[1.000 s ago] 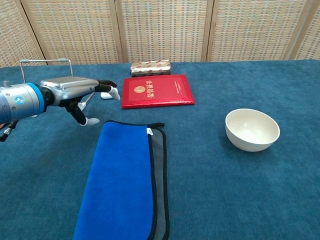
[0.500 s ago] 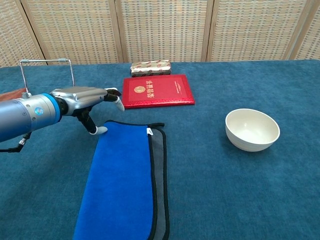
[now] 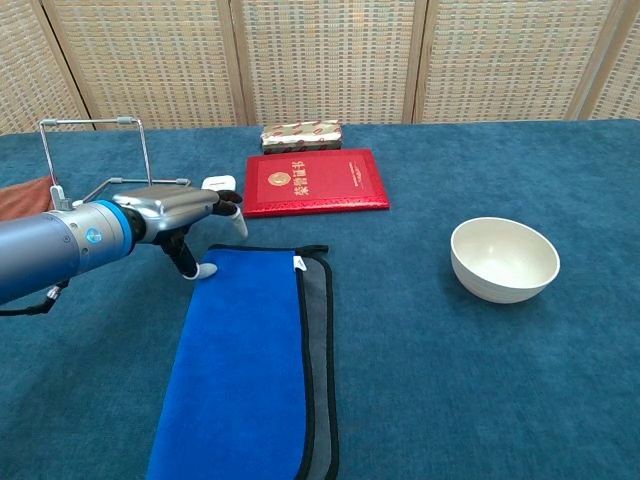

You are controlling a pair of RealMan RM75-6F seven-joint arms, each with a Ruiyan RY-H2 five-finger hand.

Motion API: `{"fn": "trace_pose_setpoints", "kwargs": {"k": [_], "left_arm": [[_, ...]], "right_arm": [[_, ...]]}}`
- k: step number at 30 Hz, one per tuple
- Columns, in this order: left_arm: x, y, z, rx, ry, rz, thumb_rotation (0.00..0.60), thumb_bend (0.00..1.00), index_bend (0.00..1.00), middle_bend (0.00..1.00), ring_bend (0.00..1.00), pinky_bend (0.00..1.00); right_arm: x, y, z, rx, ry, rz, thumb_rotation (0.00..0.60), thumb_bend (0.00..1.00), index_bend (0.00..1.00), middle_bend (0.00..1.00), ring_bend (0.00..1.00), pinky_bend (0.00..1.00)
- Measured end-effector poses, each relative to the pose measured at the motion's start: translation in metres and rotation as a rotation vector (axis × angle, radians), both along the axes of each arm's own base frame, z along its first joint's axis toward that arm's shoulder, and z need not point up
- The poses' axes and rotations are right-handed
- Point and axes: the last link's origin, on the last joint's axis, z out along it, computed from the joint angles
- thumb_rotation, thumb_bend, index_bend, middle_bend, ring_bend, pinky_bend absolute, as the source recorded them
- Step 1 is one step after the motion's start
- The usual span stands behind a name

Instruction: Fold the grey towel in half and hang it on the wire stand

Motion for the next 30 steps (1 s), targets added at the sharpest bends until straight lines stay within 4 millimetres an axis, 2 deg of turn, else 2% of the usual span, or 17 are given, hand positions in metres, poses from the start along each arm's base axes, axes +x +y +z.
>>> {"fn": "trace_pose_setpoints", "kwargs": {"k": [12, 14, 18, 24, 30], "left_arm": [[-0.0027, -0.0008, -0.0052, -0.012, 0.02, 0.015, 0.6, 0.41, 0.31, 0.0, 0.0, 0.0], [-0.0038, -0.0015, -0.0055, -0.016, 0.022, 0.016, 0.6, 0.41, 0.36, 0.0, 0.0, 0.0], [-0.0048, -0.0034, -0.0058, -0.024, 0.03, 0.015, 0.6, 0.44, 0.53, 0.0, 0.0, 0.0], [-0.0044, -0.0052, -0.0036, -0.023, 0.031, 0.018, 0.6, 0.45, 0.69, 0.0, 0.0, 0.0], [-0.0024, -0.006, 0.0003, -0.018, 0.008, 0.02, 0.6, 0.45, 0.76, 0.0, 0.0, 0.0]], "right_arm": [[-0.0005, 0.0002, 0.0007, 0.0, -0.004, -0.001, 0.6, 0.0, 0.0, 0.0, 0.0, 0.0], [-0.0003, 0.0002, 0.0006, 0.0, -0.004, 0.0, 0.6, 0.0, 0.0, 0.0, 0.0, 0.0], [-0.0003, 0.0003, 0.0005, 0.0, -0.004, 0.0, 0.6, 0.0, 0.0, 0.0, 0.0, 0.0], [0.0001, 0.0006, 0.0009, -0.001, -0.007, 0.002, 0.6, 0.0, 0.0, 0.0, 0.0, 0.0], [0.0003, 0.0007, 0.0013, -0.001, -0.009, 0.003, 0.6, 0.0, 0.0, 0.0, 0.0, 0.0]]}}
